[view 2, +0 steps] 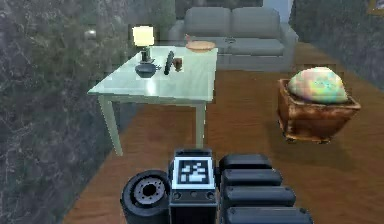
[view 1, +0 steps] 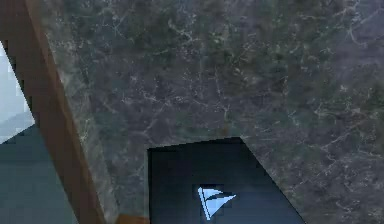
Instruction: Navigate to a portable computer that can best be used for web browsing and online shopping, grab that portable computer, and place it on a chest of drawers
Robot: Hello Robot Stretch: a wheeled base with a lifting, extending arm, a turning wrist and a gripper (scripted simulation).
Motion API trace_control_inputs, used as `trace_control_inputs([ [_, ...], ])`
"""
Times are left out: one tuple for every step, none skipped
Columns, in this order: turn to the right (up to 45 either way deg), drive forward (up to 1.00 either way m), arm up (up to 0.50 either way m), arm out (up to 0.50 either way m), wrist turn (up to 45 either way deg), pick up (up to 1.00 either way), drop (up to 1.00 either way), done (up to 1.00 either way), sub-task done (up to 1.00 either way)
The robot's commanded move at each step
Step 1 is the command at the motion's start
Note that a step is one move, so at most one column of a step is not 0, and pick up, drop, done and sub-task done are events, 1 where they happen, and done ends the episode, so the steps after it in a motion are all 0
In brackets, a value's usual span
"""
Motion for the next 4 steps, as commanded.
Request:
trace_control_inputs([
  [-45.0,0.00,0.00,0.00,0.0,0.00,0.00,0.00,0.00],
  [-3.0,0.00,0.00,0.00,0.0,0.00,0.00,0.00,0.00],
  [0.0,0.20,0.00,0.00,0.0,0.00,0.00,0.00,0.00],
  [-3.0,0.00,0.00,0.00,0.0,0.00,0.00,0.00,0.00],
])
